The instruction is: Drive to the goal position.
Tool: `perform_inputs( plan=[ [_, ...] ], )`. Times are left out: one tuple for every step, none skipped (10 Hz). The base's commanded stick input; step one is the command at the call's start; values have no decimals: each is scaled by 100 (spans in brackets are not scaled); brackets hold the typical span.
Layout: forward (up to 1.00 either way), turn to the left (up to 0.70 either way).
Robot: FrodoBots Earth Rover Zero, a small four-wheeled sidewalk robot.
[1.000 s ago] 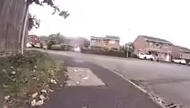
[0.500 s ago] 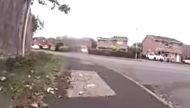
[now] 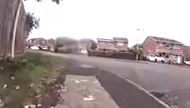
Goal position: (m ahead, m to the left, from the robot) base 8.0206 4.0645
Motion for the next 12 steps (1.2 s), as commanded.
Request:
perform_inputs(
  plan=[
    [100, 3],
    [100, 8],
    [100, 11],
    [100, 17],
    [100, 19],
    [100, 20],
    [100, 21],
    [100, 22],
    [100, 22],
    [100, 22],
    [100, 22],
    [100, 22]
  ],
)
